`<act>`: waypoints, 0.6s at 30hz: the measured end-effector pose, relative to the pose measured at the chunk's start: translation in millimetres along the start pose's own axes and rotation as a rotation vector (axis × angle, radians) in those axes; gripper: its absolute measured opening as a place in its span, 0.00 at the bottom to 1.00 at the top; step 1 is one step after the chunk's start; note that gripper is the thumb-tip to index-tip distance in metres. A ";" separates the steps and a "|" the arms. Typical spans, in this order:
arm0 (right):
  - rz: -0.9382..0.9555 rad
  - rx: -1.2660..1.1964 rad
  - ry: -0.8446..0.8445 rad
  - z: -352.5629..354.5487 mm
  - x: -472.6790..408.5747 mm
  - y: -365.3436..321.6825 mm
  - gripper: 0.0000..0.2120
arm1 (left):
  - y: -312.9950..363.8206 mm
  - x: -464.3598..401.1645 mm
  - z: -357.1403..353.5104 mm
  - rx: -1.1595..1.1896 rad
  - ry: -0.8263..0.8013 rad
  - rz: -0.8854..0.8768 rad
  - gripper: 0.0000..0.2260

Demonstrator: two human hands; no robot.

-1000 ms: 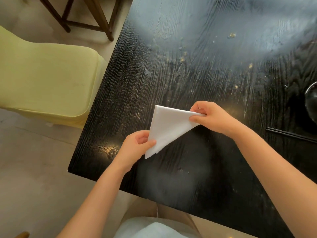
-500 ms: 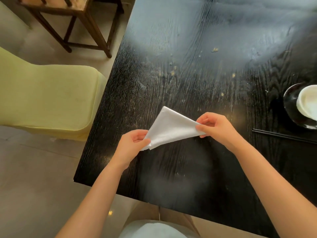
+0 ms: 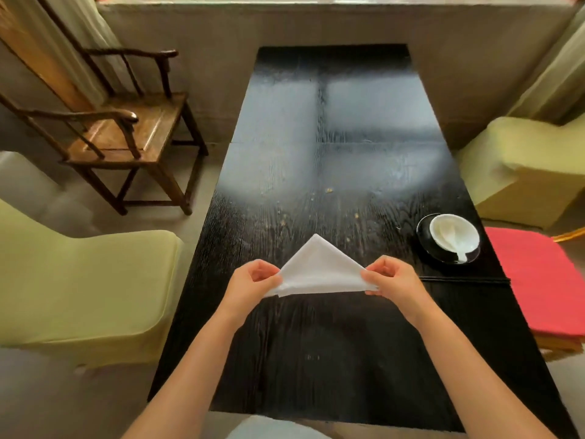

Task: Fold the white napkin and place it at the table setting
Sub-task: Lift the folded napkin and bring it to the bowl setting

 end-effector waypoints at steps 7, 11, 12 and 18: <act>-0.013 -0.074 0.102 36.0 61.9 6.1 0.03 | 40.7 8.4 -22.1 -0.031 -0.132 -0.058 0.03; 0.004 -0.131 0.111 62.6 85.3 18.0 0.05 | 61.1 16.4 -45.8 -0.020 -0.180 -0.092 0.03; 0.020 -0.145 0.114 70.5 89.4 21.4 0.05 | 66.0 18.6 -53.5 -0.022 -0.187 -0.102 0.03; 0.077 -0.226 0.079 133.4 96.0 42.3 0.05 | 88.7 28.0 -112.8 -0.015 -0.185 -0.157 0.02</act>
Point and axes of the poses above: each hand's wrist, its own x-axis away from the middle knuckle, its own z-axis out of the back of the hand, y = z × x, the point moved 1 cm from there along -x, towards the middle knuckle, and after that the axes turned 14 degrees about -z, right-handed, at the moved point
